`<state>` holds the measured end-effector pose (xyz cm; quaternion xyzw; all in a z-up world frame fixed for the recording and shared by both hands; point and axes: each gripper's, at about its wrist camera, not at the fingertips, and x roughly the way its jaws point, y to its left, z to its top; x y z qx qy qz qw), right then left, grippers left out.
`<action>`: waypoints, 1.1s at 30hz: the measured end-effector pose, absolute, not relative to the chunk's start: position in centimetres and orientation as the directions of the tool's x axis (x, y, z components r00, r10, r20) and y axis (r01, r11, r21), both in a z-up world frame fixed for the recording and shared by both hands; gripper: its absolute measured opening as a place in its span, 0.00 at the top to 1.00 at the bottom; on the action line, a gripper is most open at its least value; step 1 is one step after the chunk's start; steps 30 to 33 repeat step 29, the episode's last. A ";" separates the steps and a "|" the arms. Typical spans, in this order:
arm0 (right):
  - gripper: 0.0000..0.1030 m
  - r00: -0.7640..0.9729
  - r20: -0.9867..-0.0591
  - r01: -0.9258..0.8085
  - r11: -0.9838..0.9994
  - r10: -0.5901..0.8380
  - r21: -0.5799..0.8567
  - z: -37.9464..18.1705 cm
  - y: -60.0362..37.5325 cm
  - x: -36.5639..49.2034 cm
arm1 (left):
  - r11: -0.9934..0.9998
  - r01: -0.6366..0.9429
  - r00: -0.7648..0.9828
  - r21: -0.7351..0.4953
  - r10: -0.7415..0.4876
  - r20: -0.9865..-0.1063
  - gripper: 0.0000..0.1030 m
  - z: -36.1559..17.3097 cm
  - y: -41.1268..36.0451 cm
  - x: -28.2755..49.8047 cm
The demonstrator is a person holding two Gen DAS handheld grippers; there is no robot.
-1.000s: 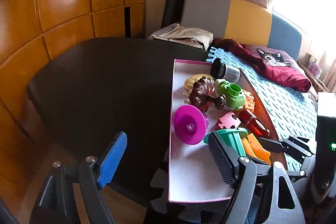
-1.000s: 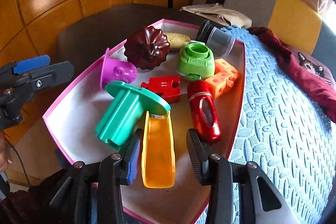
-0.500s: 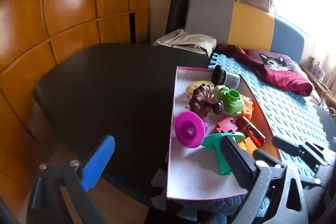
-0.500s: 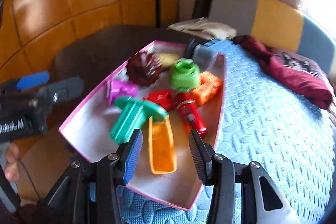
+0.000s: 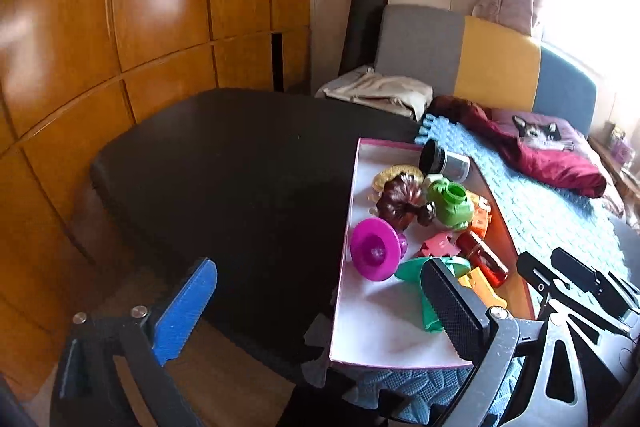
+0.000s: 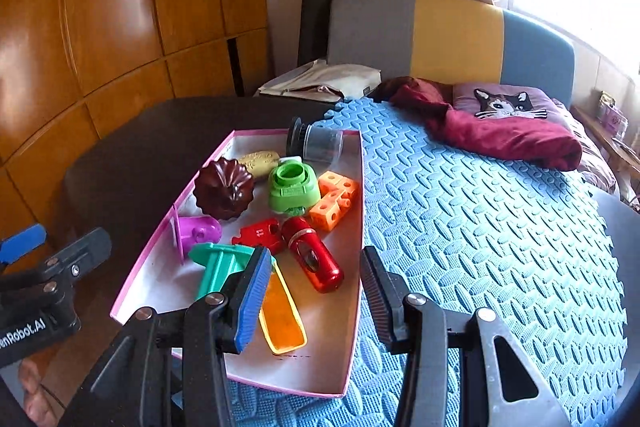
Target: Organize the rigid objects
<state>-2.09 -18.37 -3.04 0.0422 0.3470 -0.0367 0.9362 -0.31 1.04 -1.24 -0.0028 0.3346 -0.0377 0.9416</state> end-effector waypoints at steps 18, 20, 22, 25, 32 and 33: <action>0.55 0.777 -0.629 0.075 0.996 -0.024 0.054 -2.0 -16.9 -2.3 | 0.999 0.014 0.820 -0.043 -0.036 -0.571 0.00 0.7 1.9 -1.3; 0.55 0.778 -0.628 0.075 0.996 -0.024 0.055 -2.0 -16.9 -2.3 | 0.999 0.018 0.817 -0.040 -0.038 -0.575 0.00 0.7 1.9 -1.3; 0.55 0.778 -0.627 0.074 0.996 -0.024 0.054 -2.0 -16.9 -2.3 | 0.999 0.022 0.822 -0.027 -0.033 -0.568 0.01 0.7 1.7 -1.5; 0.55 0.776 -0.631 0.071 0.996 -0.020 0.056 -2.2 -16.8 -2.3 | 1.000 0.021 0.822 -0.015 -0.026 -0.569 0.05 0.5 1.6 -1.6; 0.55 0.775 -0.631 0.070 0.996 -0.018 0.058 -2.3 -16.9 -2.3 | 0.999 0.025 0.815 -0.023 -0.034 -0.579 0.05 0.4 1.6 -1.4; 0.55 0.775 -0.631 0.070 0.996 -0.018 0.058 -2.3 -16.9 -2.3 | 0.999 0.025 0.815 -0.023 -0.034 -0.579 0.05 0.4 1.6 -1.4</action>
